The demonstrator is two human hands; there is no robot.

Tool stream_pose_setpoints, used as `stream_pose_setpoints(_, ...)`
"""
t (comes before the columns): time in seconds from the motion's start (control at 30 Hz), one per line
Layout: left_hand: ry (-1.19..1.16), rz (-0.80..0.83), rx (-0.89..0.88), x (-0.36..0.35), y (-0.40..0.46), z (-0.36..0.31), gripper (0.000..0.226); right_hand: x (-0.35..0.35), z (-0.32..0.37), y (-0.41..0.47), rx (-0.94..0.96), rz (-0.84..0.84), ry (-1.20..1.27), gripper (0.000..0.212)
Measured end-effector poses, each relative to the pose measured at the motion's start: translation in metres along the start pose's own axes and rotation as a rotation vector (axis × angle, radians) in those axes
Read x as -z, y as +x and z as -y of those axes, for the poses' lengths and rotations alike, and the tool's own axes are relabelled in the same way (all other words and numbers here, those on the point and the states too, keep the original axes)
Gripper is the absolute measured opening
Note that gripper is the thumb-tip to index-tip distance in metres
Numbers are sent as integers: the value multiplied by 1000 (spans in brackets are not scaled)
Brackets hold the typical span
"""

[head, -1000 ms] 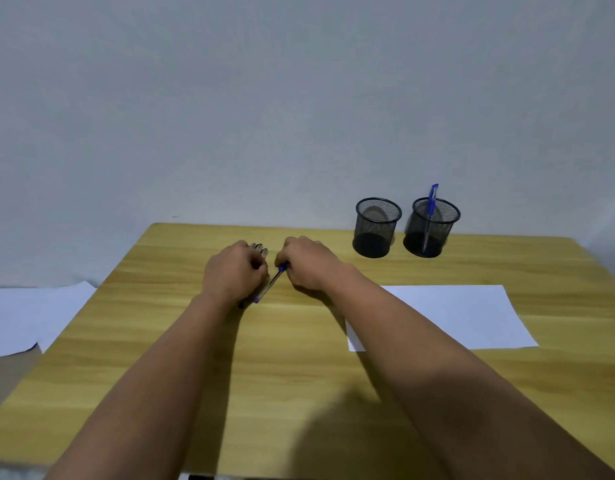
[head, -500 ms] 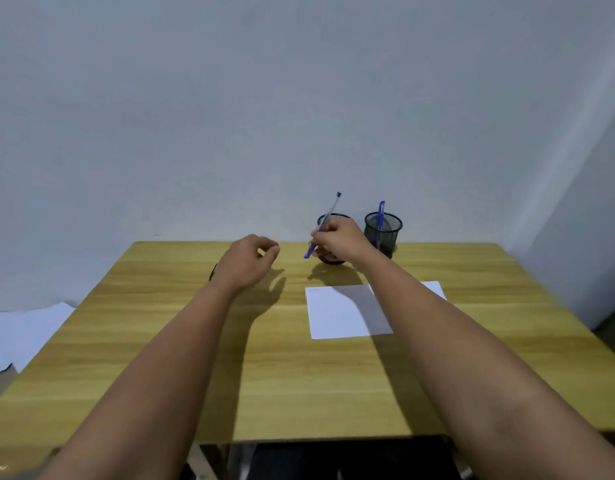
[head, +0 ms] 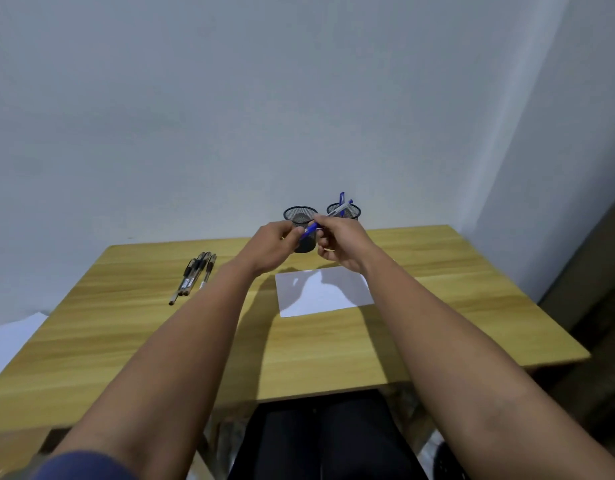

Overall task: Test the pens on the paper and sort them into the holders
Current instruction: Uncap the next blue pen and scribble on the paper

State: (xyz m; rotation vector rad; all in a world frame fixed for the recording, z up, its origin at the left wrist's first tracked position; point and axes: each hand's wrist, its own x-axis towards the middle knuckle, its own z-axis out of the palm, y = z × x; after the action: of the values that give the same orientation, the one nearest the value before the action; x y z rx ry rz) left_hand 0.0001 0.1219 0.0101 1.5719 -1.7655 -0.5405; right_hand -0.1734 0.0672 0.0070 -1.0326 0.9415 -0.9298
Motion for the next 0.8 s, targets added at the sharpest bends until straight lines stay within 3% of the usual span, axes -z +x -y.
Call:
stream_pose_setpoints(0.17,-76,59,15,-12,0,-3,51,-2,-2,1,26,-41,27,25)
stream_pose_setpoints(0.43,-450,273,212,-17,5,4,36,-7,-17,21,-111,-94,144,30)
stream_pose_setpoints(0.63,-581,338,334,-11,13,29,40,-31,-40,39,-150,-141,253,27)
stream_pose_setpoints(0.8,-708,453,453,12,3,58,44,2,-40,64,-136,-463,487,25)
